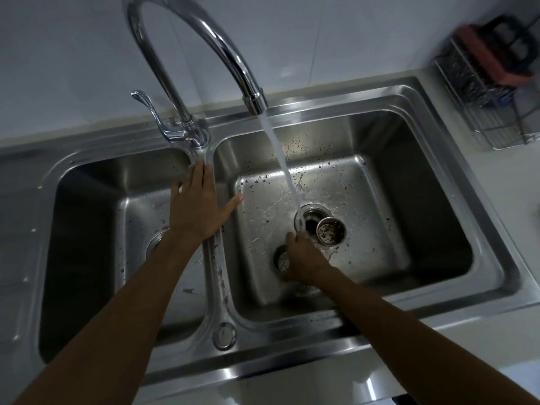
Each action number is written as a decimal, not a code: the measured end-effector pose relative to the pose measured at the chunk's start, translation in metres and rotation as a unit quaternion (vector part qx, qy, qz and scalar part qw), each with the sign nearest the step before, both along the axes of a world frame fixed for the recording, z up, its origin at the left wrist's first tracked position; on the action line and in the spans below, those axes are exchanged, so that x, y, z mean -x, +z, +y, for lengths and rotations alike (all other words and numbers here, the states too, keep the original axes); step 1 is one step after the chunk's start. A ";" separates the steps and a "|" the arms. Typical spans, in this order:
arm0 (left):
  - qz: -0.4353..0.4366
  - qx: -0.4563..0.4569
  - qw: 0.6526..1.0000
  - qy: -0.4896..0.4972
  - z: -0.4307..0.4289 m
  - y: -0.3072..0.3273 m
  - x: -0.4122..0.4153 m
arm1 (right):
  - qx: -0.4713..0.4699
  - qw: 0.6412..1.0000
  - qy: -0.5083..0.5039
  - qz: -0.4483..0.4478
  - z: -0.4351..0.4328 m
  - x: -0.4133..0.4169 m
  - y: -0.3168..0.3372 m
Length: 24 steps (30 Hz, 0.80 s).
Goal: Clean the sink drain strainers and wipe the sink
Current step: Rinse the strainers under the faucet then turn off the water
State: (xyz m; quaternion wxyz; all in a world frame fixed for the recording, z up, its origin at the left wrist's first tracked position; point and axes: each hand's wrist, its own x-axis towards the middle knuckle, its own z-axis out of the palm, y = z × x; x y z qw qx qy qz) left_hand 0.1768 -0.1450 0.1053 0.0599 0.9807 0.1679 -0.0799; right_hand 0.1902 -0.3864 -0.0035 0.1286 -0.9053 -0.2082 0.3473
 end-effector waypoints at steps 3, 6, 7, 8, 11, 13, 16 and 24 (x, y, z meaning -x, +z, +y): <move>0.000 0.003 1.000 -0.001 -0.001 0.000 -0.001 | 0.053 0.995 0.086 -0.006 0.001 0.000 0.000; 0.002 0.000 1.000 0.000 -0.001 0.000 -0.003 | 0.118 0.965 0.180 -0.151 -0.016 -0.012 0.012; 0.001 0.001 1.000 -0.001 -0.001 0.000 -0.002 | 0.131 0.954 0.184 -0.195 -0.025 -0.018 0.015; 0.000 0.001 1.000 -0.001 -0.001 -0.001 -0.002 | 0.144 0.948 0.171 -0.228 -0.035 -0.025 0.016; 0.000 0.004 1.000 0.001 -0.002 -0.002 -0.001 | 0.192 0.946 0.076 -0.249 -0.066 -0.048 0.018; -0.002 0.005 1.000 0.003 -0.003 -0.002 -0.002 | 0.175 0.969 0.010 -0.173 -0.077 -0.062 0.015; 0.000 -0.001 1.000 0.008 -0.003 -0.002 -0.002 | 0.083 0.993 -0.060 -0.065 -0.071 -0.069 0.006; 0.009 0.000 1.000 0.003 -0.003 -0.002 -0.001 | 0.002 0.991 -0.105 -0.085 -0.025 -0.056 -0.008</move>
